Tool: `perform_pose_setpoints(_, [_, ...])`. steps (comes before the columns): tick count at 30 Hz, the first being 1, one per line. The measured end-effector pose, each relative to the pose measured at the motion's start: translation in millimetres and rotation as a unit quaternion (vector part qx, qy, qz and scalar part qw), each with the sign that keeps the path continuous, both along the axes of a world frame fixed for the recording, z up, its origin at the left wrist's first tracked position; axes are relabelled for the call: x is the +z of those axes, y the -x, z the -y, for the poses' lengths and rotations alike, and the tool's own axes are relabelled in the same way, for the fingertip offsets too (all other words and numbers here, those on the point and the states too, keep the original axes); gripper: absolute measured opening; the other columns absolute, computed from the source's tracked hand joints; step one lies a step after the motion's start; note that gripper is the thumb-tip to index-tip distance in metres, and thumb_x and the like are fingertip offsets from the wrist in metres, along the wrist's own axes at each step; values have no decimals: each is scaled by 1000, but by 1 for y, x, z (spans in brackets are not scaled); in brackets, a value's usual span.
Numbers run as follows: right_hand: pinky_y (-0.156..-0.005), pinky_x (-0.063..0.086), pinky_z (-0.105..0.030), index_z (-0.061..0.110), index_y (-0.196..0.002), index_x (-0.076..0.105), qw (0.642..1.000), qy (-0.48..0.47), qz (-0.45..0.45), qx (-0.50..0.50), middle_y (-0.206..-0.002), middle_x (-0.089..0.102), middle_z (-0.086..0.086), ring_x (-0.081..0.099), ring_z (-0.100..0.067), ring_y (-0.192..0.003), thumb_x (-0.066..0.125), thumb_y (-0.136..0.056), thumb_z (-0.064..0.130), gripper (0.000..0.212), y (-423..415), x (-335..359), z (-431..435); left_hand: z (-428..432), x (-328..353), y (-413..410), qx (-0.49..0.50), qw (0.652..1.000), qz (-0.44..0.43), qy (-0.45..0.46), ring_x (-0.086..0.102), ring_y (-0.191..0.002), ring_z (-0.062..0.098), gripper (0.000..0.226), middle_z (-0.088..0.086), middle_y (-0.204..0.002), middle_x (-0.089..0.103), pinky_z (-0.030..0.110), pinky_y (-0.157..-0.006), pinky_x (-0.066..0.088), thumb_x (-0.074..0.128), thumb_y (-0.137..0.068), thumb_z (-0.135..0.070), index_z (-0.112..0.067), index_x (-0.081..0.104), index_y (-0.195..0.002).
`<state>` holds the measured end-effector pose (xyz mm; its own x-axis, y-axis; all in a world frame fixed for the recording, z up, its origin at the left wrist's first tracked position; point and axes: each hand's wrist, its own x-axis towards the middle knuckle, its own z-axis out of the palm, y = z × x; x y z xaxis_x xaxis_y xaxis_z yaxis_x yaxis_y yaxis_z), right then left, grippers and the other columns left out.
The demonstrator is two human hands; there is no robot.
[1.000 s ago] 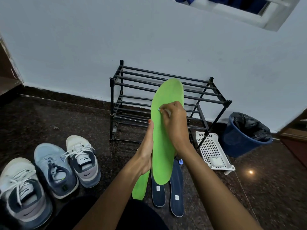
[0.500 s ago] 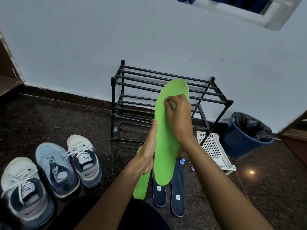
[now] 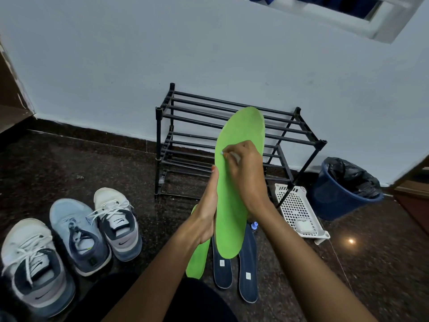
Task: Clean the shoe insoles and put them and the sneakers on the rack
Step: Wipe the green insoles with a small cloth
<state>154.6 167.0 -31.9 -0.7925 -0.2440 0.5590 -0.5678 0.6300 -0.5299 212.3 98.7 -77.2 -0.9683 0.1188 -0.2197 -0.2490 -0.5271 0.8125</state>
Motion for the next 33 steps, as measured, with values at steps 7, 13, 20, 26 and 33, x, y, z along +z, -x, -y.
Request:
perform_pose_setpoints(7, [-68, 31, 1, -1, -93, 67, 1000, -5, 7, 2, -84, 45, -1, 46, -13, -78, 56, -86, -1, 13, -10, -5, -2, 0, 0, 0, 14, 1000, 0, 13, 65, -104, 17, 58, 3, -112, 69, 36, -93, 50, 24, -92, -64, -26, 60, -116])
perform_pose_setpoints(13, [-70, 34, -2, 3, -94, 66, 998, -18, 43, 30, -86, 51, -2, 52, -14, -81, 56, -87, 3, 12, -45, -28, -6, 1, -2, 1, 50, 999, 19, 9, 57, -116, 19, 71, 7, -124, 61, 38, -108, 39, 28, -89, -64, -12, 52, -130])
perform_pose_setpoints(20, [-69, 33, 0, 2, -94, 67, 999, -11, 35, -6, -85, 48, -1, 49, -13, -80, 57, -86, 2, 13, -21, -16, -9, -1, -6, 2, 21, 999, 2, -46, 69, -93, 16, 55, 4, -98, 73, 32, -82, 55, 23, -96, -56, -22, 65, -105])
perform_pose_setpoints(26, [-68, 35, -4, 2, -94, 67, 999, -12, 43, 16, -85, 48, 0, 50, -12, -78, 57, -86, 2, 12, -38, -30, -8, 4, -10, 5, 45, 997, -3, -68, 67, -100, 18, 59, 5, -103, 72, 31, -86, 52, 25, -93, -59, -18, 64, -110])
perform_pose_setpoints(33, [-71, 37, -12, 2, -88, 68, 998, -13, 52, 33, -83, 56, -7, 55, -20, -79, 59, -82, -3, 11, -59, -50, -12, 12, -15, 12, 62, 995, 16, -73, 68, -98, 26, 75, 18, -110, 68, 30, -80, 57, 22, -90, -66, -8, 64, -113])
